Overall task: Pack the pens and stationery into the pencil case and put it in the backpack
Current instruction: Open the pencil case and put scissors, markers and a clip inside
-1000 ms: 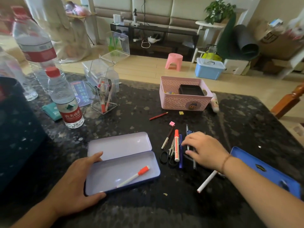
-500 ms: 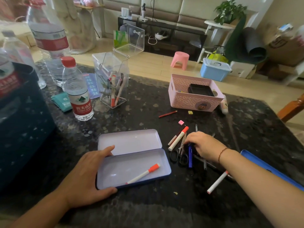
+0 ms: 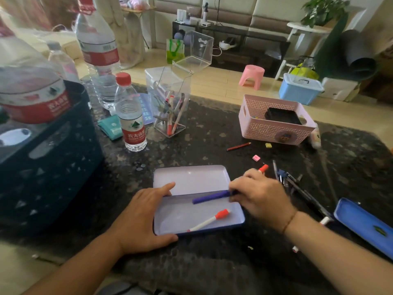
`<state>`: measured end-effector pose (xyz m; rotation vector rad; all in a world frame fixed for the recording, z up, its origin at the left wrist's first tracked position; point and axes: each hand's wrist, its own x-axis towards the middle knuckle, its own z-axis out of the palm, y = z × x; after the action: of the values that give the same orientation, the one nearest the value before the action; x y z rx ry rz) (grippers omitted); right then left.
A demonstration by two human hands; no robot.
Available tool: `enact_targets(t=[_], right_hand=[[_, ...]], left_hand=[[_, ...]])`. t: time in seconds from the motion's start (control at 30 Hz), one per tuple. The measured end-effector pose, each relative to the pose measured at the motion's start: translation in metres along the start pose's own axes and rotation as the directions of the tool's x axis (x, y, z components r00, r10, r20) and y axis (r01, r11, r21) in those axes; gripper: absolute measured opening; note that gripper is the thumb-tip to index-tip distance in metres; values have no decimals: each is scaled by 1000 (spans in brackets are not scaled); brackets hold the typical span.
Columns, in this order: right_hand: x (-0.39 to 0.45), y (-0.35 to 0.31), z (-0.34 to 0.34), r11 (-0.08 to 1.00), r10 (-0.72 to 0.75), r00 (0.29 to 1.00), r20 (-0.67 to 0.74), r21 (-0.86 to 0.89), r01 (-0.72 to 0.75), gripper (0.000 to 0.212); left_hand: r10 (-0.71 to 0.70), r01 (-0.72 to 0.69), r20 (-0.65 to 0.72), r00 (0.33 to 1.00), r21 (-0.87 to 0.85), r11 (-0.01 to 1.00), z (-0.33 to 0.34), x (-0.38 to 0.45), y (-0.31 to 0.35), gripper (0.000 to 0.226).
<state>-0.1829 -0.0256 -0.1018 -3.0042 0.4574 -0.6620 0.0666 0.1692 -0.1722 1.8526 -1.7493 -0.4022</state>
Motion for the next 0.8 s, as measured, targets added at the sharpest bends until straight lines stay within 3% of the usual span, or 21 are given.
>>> enact_targets(t=[0.2,0.37,0.5,0.8], right_hand=[[25,-50,57,981,159,983,94,101,-168,11],[29,-54,60,990,140,975,174,-20,-139,20],[32,-53,64,954,234,913,335,102,-282,17],[29,-60,66,950,104,947,303,251,-185,22]], left_hand=[[20,-20,-5,1000,14,1000,0,-1,0,106],[43,-43,-28,999,18,999,4,0,-6,101],[75,-73,-49,996,42,996,5,1,-7,99],[107,-104,-25,994,86,991,7,3,-9,77]])
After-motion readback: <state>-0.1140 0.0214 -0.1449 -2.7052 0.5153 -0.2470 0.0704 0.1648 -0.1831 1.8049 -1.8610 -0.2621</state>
